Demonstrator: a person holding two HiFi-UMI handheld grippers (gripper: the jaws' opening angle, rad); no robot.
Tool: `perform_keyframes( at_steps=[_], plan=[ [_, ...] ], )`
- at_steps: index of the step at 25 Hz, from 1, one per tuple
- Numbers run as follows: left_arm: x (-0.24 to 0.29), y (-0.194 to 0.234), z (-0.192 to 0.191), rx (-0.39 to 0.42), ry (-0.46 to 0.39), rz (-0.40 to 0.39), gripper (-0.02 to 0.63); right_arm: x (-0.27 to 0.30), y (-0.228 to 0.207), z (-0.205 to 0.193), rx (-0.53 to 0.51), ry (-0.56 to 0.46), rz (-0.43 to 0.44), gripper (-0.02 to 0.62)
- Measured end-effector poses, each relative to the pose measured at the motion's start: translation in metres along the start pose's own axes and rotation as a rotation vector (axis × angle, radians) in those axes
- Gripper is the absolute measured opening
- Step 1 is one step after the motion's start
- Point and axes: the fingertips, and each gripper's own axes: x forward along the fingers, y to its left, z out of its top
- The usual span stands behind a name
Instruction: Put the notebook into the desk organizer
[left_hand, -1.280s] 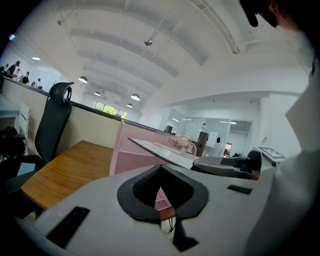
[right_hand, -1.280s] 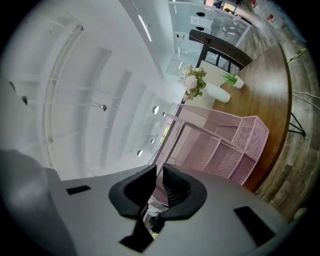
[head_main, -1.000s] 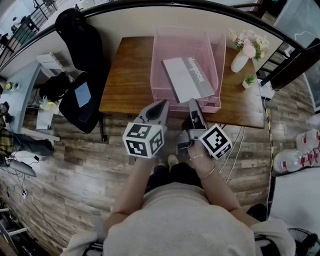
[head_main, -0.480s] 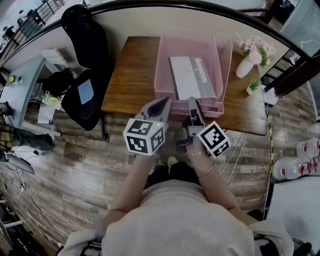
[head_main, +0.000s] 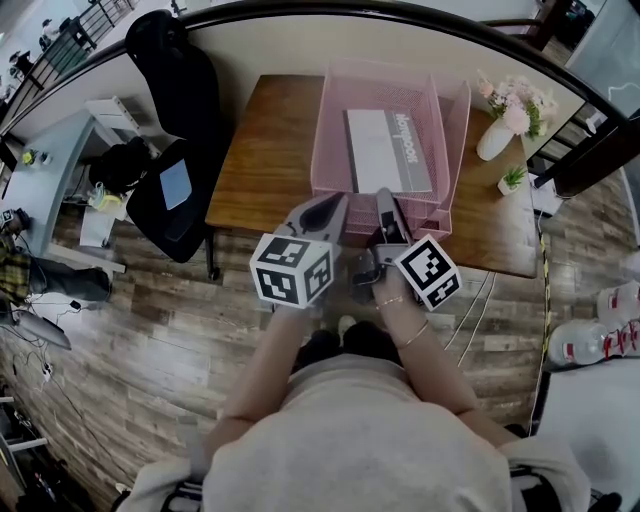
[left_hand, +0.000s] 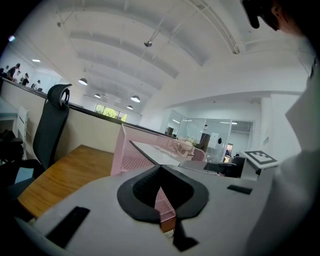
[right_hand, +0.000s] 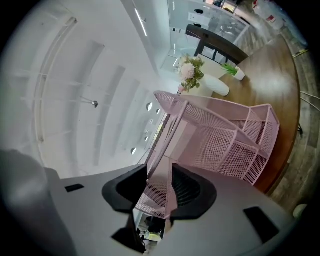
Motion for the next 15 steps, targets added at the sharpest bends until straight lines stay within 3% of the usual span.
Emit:
perform_keyframes(
  at_steps=[15],
  plan=[
    [0.0054, 0.0003, -0.0034, -0.002, 0.019, -0.017, 0.012, 0.0045, 0.0017, -0.0004, 0.022, 0.028, 0.003, 0.153]
  ],
)
